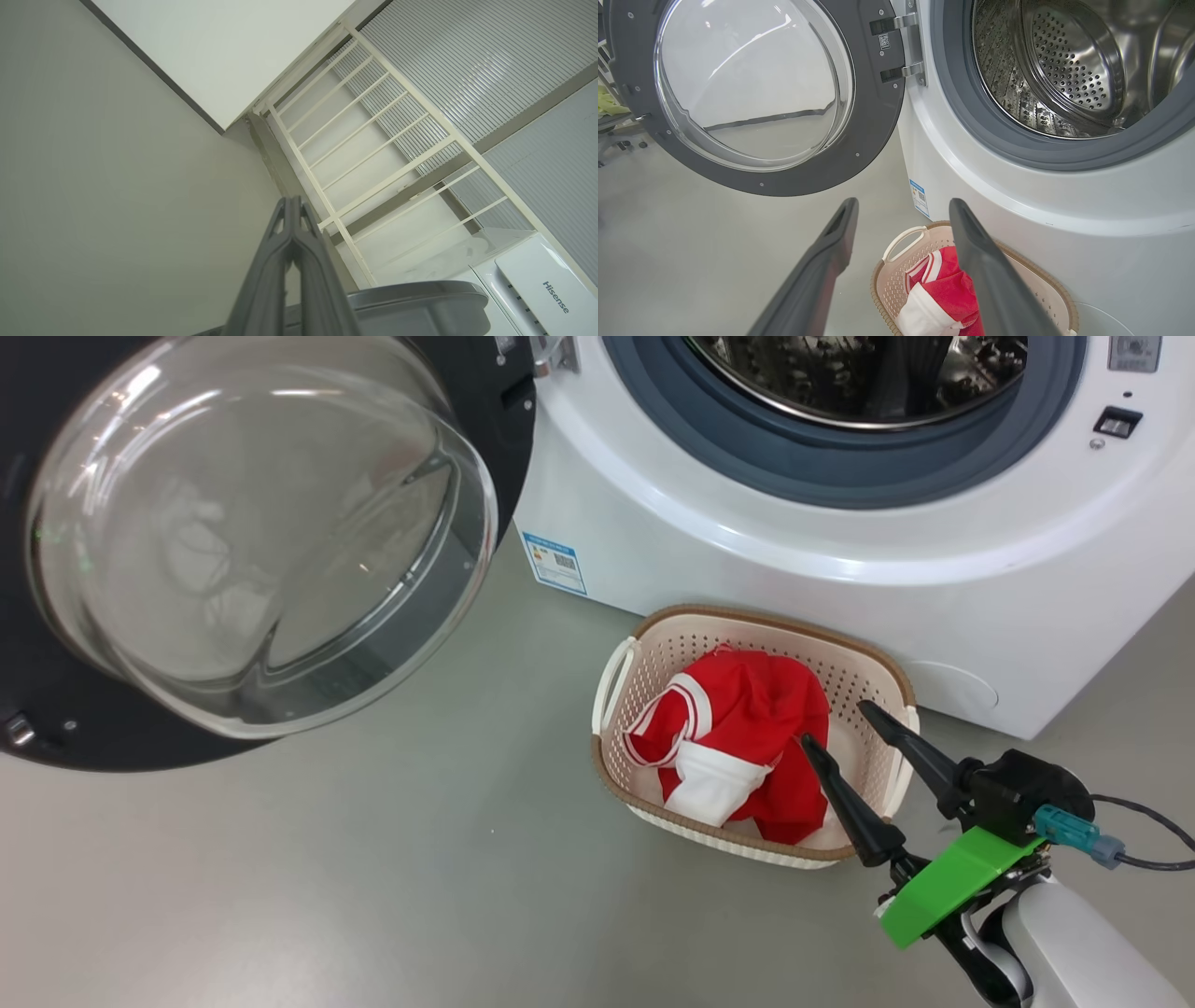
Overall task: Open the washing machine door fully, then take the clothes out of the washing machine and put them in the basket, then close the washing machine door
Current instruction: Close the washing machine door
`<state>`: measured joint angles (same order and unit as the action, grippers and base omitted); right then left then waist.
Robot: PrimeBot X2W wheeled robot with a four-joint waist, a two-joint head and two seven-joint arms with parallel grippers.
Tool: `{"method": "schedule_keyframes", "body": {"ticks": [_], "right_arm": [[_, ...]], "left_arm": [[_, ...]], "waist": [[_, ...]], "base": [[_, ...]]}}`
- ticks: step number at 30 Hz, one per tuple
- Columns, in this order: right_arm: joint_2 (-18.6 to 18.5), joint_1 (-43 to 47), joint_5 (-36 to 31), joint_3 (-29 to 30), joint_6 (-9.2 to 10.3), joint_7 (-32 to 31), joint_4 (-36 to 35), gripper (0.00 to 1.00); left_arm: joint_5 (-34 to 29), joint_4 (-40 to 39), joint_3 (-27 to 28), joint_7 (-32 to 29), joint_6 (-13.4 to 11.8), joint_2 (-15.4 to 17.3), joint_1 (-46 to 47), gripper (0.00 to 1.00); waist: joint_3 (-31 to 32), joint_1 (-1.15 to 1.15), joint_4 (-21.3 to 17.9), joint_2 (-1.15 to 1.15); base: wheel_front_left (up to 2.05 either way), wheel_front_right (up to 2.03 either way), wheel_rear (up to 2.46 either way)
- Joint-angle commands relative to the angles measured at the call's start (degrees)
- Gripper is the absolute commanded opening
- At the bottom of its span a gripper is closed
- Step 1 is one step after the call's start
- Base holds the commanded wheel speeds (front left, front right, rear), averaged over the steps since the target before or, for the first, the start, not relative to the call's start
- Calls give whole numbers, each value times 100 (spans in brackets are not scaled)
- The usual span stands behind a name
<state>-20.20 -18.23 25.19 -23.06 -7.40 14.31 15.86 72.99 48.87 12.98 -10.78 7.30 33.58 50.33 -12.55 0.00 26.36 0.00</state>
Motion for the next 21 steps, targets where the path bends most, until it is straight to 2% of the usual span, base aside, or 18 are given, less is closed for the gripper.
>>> {"method": "schedule_keyframes", "body": {"ticks": [1, 12, 21], "right_arm": [[-34, -84, -18, -101, -9, 69, -123, 100], [-124, -284, -42, -190, -9, 69, -110, 100], [-136, -397, -50, -207, -9, 69, -75, 100]], "left_arm": [[91, -21, 114, -179, 18, 481, 174, 0], [873, 865, 33, -2254, 18, 615, 490, 0], [1125, 780, 15, -2979, 18, 560, 335, 0]], "waist": [[-76, 0, -50, 0], [-352, 0, -178, 0], [-445, 0, -194, 0]], "base": [[0, 0, 0], [0, 0, 0], [0, 0, 0]]}}
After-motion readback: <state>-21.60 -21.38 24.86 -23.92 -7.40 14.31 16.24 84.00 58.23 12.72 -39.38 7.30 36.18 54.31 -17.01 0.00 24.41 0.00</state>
